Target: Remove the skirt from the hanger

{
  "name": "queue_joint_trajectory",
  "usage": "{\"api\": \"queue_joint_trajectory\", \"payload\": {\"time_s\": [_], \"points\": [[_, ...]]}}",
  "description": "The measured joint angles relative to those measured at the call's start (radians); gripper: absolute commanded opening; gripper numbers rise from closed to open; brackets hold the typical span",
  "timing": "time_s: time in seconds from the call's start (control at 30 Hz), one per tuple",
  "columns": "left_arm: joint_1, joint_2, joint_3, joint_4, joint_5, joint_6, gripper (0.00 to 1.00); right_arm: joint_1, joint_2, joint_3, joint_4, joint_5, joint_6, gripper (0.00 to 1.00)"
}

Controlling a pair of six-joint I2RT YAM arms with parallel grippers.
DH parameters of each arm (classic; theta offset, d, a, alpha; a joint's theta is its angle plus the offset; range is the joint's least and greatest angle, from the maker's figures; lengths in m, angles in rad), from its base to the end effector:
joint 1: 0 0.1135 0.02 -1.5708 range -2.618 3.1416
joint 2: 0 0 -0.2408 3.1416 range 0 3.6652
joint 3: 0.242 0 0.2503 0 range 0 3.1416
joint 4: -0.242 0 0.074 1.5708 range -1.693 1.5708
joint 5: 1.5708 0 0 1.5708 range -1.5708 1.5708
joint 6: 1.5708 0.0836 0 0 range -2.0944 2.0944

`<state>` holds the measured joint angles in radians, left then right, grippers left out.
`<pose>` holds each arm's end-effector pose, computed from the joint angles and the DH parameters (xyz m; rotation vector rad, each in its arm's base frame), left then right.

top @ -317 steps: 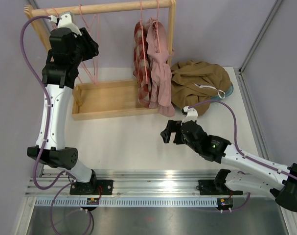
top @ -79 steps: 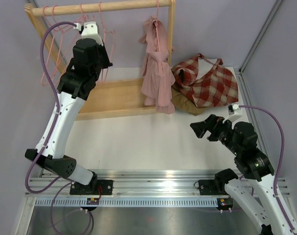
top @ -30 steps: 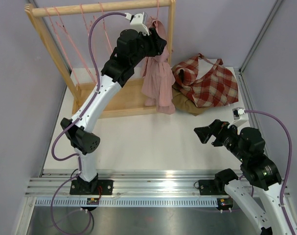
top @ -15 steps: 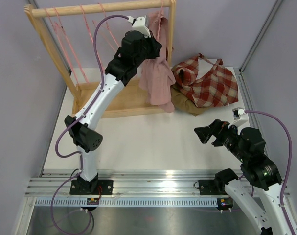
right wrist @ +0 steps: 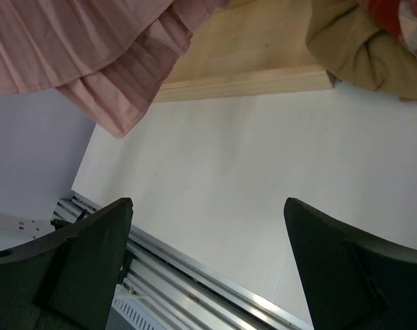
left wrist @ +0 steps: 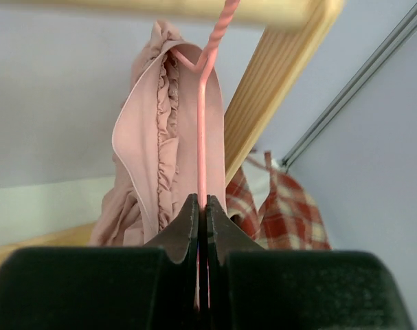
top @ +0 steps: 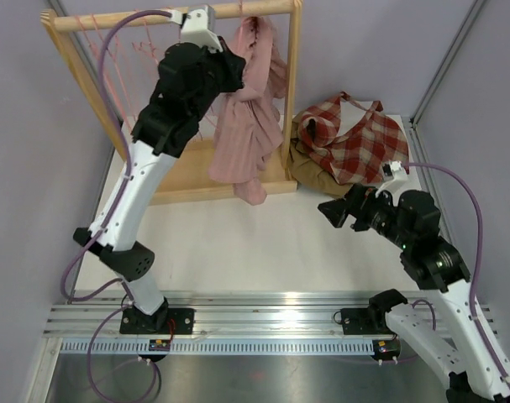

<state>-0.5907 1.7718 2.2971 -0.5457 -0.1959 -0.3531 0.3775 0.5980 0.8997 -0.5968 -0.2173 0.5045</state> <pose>0.3448 -0.2116 0.5200 0.0370 1.6206 -0.5775 0.1645 0.0846 0.3333 -0.0333 1.9390 0.8022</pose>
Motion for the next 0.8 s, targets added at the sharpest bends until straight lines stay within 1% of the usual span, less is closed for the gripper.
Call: {"api": "queue_joint_trajectory", "payload": {"time_s": [0.13,0.2,0.27,0.37,0.4,0.57,0.7,0.8], "points": [[-0.003,-0.141,-0.028,0.0,-0.032,0.014,0.0,0.018,0.16,0.076,0.117,-0.066,-0.01,0.99],[-0.004,-0.19,-0.053,0.0,-0.045,0.016,0.0,0.062,0.268,0.169,0.139,-0.074,-0.027,1.0],[-0.005,-0.215,-0.072,0.001,-0.054,0.016,0.0,0.14,0.369,0.277,0.147,-0.054,-0.048,1.0],[-0.005,-0.222,-0.105,0.021,-0.064,0.015,0.0,0.331,0.479,0.424,0.192,0.004,-0.08,1.0],[-0.005,-0.222,-0.126,0.033,-0.065,0.013,0.0,0.396,0.5,0.46,0.203,0.023,-0.087,1.0],[-0.005,-0.215,-0.195,0.045,-0.063,0.005,0.0,0.621,0.599,0.567,0.265,0.131,-0.108,0.99],[-0.006,-0.211,-0.22,0.042,-0.062,-0.013,0.0,0.729,0.694,0.605,0.298,0.212,-0.122,0.99],[-0.015,-0.211,-0.223,0.043,-0.053,-0.026,0.0,0.771,0.758,0.609,0.325,0.282,-0.147,0.99]]}}
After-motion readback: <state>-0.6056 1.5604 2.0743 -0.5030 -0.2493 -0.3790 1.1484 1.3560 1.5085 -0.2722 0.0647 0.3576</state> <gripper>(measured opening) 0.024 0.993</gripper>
